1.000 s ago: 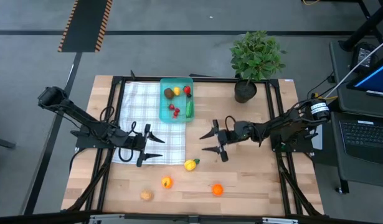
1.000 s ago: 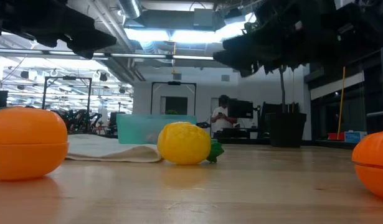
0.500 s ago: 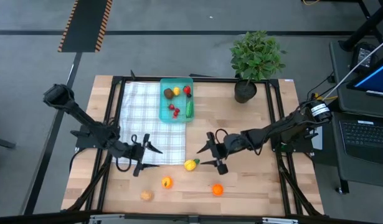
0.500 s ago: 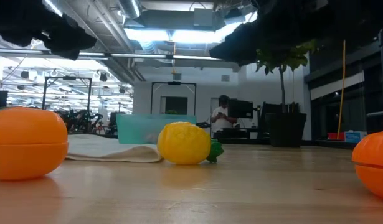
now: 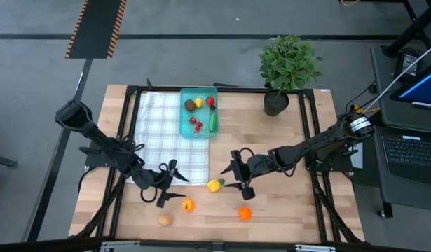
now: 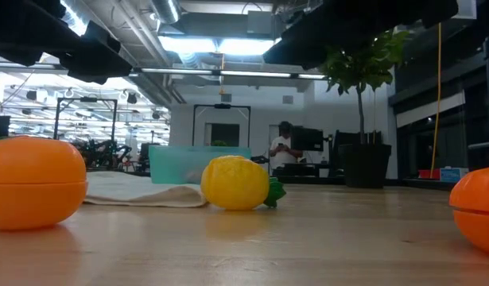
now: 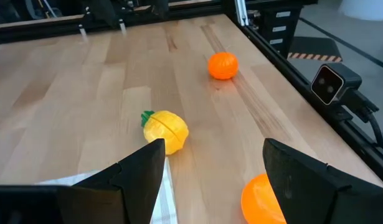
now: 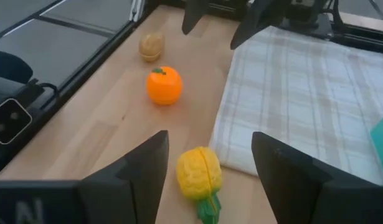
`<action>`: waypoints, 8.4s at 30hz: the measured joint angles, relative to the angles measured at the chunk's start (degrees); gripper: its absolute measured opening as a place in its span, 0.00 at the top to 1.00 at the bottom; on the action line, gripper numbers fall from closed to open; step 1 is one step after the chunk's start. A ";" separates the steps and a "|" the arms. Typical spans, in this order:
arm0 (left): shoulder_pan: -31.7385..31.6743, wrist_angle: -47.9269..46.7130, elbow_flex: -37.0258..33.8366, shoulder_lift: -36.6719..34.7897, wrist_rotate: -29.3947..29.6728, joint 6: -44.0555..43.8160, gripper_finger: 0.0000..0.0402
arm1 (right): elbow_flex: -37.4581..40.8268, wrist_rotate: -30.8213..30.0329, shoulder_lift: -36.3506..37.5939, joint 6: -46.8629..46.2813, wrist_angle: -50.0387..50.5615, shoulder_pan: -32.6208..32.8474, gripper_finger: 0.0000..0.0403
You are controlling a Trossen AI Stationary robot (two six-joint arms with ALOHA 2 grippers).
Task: Pick and placing Produce into tupperware
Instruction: Put the yellow pineapple into the blue bin
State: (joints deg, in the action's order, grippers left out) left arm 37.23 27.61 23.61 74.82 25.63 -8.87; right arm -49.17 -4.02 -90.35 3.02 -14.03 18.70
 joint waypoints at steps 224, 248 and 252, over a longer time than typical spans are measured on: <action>-37.23 35.81 -14.62 -0.02 5.26 8.99 0.35 | 5.73 -15.20 -7.68 -8.54 -30.26 -24.89 0.50; -44.85 34.59 -14.62 -0.02 -1.57 8.97 0.35 | -17.03 -5.57 -19.98 -9.05 -7.21 -30.88 0.50; -44.83 34.59 -14.62 -0.02 -4.00 8.98 0.35 | -20.55 -3.66 -19.98 -10.33 1.33 -31.19 0.50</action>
State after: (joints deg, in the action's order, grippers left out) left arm -7.60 62.19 8.99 74.81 21.63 0.11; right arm -69.72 -7.68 -110.32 -7.31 -12.70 -12.49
